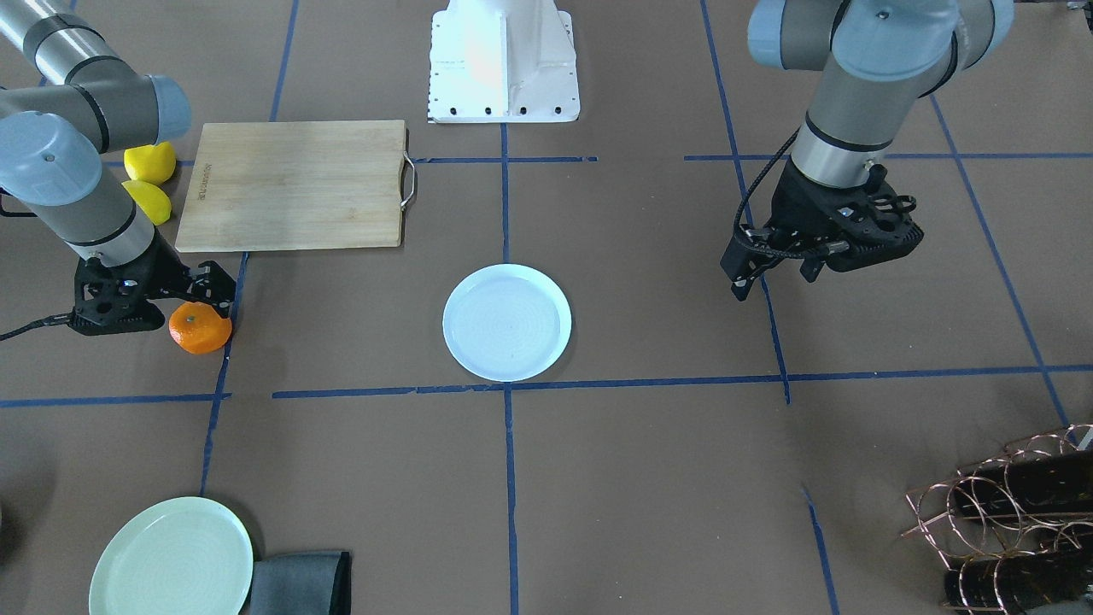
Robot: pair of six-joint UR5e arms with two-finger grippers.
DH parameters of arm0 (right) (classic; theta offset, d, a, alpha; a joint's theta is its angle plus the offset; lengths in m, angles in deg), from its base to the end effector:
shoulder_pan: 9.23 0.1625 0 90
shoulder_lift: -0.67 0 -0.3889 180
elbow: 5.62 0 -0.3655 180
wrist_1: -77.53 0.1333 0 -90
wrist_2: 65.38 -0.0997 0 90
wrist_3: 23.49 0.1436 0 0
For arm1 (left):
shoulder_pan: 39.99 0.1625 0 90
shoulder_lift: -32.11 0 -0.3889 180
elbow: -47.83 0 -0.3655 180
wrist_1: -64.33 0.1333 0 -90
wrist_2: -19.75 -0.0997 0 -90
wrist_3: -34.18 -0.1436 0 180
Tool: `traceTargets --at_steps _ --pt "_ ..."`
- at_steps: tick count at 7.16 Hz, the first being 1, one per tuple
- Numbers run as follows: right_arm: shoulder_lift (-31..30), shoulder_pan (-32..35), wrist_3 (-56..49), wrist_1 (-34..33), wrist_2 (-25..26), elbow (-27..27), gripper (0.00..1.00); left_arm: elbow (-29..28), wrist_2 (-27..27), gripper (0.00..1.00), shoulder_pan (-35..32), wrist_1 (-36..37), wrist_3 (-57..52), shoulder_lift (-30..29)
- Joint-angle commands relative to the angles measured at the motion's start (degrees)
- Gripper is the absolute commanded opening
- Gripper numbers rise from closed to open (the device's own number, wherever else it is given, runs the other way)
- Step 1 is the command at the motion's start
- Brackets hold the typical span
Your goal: Pick orange to plate
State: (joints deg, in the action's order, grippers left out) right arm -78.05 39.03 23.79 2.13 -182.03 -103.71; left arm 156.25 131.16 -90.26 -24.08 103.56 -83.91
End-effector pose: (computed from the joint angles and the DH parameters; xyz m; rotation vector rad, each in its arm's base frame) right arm -0.3316 -0.4751 0.4734 0.0986 -0.7293 -0.0456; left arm 0.3185 -0.5097 0.2863 0.1392 0.8122 -0.3484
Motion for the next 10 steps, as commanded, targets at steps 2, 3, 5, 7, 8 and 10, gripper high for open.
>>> traceTargets --at_steps 2,3,5,7,8,10 --pt "1.64 -0.80 -0.09 0.26 0.01 3.25 1.00 0.04 0.03 1.00 0.00 0.08 -0.04 0.53" --pt "1.99 -0.88 -0.09 0.25 0.01 3.69 1.00 -0.05 0.03 1.00 0.00 0.08 -0.04 0.54" --pt "2.43 -0.80 0.26 0.25 0.01 3.96 0.81 0.04 0.03 1.00 0.00 0.08 -0.04 0.54" --pt "2.25 -0.62 -0.78 0.34 0.01 2.82 0.00 1.17 0.12 1.00 -0.18 0.43 -0.04 0.62" --pt "2.43 -0.19 -0.44 0.26 -0.34 -0.23 0.00 1.44 0.12 1.00 -2.09 0.87 -0.73 0.62" --pt "2.52 0.52 0.09 -0.27 -0.34 -7.26 0.00 2.85 1.86 1.00 -6.92 7.52 -14.22 0.54"
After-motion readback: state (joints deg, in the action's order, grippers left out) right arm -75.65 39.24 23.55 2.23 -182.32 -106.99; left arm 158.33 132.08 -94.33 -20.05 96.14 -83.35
